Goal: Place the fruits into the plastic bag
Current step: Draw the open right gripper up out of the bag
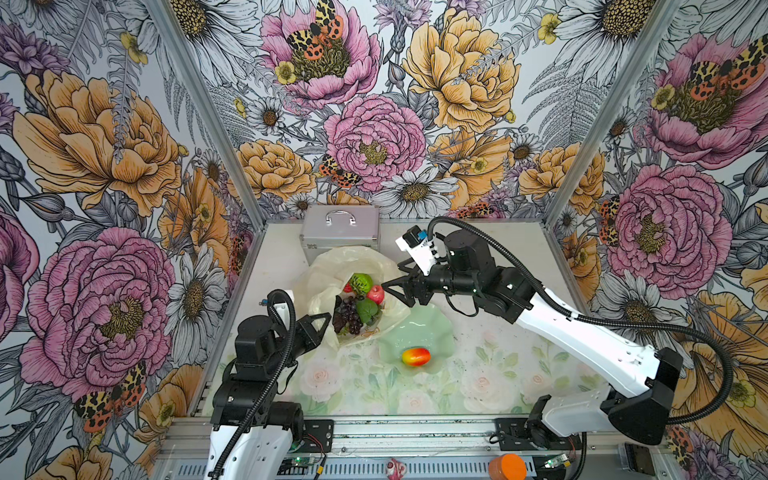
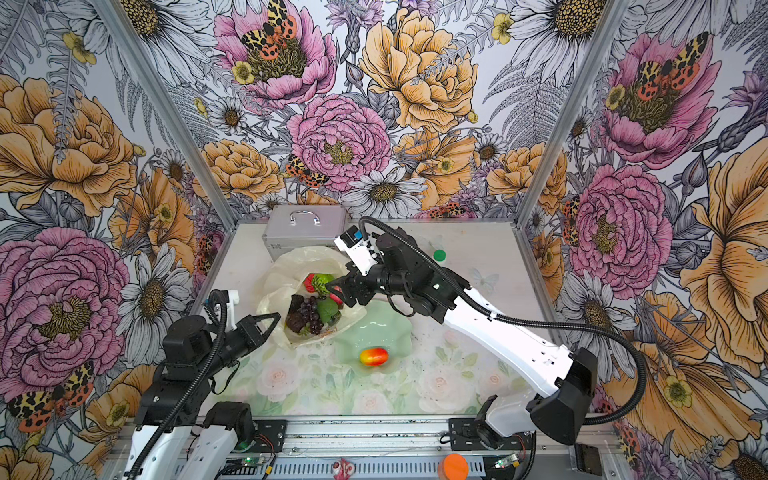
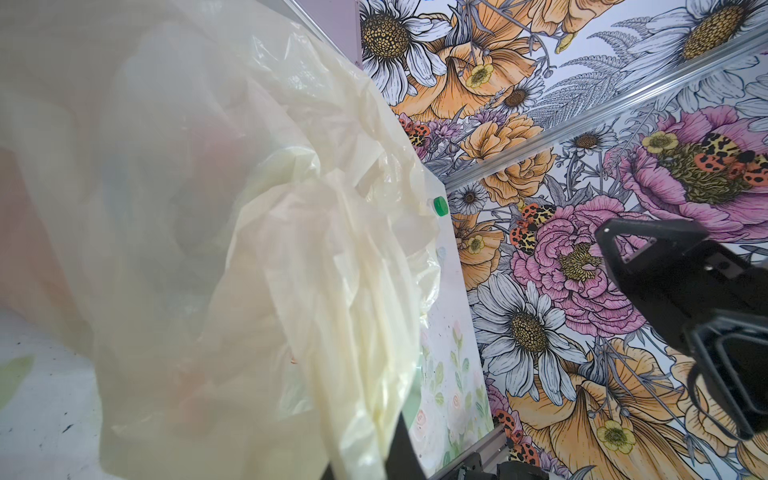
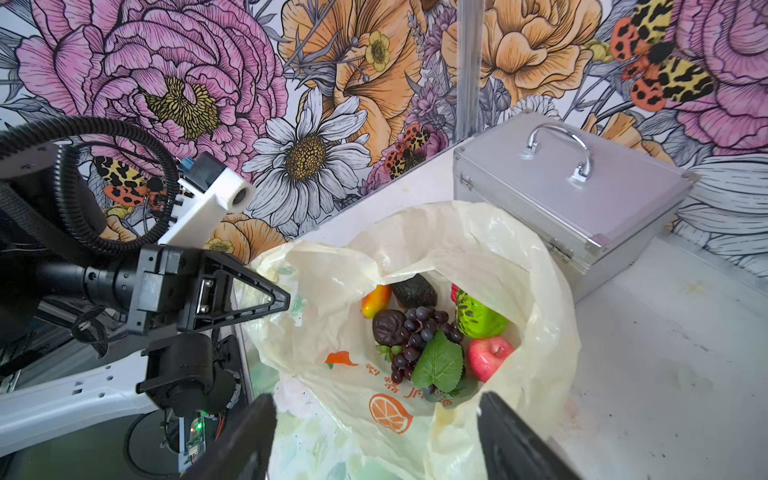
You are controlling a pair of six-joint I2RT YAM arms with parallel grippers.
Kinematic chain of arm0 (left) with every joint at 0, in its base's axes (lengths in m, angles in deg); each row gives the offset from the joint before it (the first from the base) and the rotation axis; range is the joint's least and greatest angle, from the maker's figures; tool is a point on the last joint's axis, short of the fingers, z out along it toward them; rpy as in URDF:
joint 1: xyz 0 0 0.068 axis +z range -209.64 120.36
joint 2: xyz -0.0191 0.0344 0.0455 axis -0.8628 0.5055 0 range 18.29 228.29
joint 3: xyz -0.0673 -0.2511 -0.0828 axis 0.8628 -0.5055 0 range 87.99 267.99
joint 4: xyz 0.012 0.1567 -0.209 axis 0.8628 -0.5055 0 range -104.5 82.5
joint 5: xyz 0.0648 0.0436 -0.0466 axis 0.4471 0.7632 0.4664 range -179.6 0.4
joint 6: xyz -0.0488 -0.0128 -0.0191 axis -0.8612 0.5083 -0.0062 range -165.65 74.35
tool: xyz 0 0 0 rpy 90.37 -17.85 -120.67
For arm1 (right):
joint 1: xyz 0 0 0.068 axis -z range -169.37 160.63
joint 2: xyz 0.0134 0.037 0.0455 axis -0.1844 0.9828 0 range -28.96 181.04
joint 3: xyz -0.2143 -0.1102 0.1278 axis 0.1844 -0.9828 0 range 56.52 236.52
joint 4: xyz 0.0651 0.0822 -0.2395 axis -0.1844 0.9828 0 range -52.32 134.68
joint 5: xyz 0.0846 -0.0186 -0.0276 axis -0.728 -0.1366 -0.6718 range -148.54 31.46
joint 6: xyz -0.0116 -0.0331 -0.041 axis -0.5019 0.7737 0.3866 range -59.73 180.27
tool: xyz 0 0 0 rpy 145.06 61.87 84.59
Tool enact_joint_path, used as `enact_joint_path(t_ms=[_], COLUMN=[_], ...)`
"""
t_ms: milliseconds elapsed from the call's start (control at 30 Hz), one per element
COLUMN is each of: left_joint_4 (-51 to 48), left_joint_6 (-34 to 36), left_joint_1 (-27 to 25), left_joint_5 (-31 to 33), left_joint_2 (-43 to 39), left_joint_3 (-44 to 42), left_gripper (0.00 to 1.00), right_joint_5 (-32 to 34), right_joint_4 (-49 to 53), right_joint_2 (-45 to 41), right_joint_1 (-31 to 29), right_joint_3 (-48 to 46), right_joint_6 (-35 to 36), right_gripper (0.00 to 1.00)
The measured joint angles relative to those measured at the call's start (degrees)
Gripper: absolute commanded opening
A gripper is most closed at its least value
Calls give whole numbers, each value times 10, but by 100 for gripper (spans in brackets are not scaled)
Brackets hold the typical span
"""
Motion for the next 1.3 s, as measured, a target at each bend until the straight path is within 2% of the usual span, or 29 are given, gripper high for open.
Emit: enact_joint_path(t_ms=[433,800,1100,1300], left_joint_4=[0,0,0,0], left_joint_6=[0,0,0,0], left_joint_1=[-9,-12,-12,-12], left_joint_5=[0,0,0,0], left_joint_2=[0,0,0,0], left_joint_3=[0,0,0,0], left_gripper=[0,0,0,0], right_joint_5=[28,46,66,69], right_joint_4=[1,9,62,105], right_joint_2=[-92,-121,-126,-126], right_joint_1=[7,29,29,29], right_joint_3=[-97,-134,-141,-151], right_joint_6=[-20,-36,-77,-106], right_gripper=[78,76,63,60])
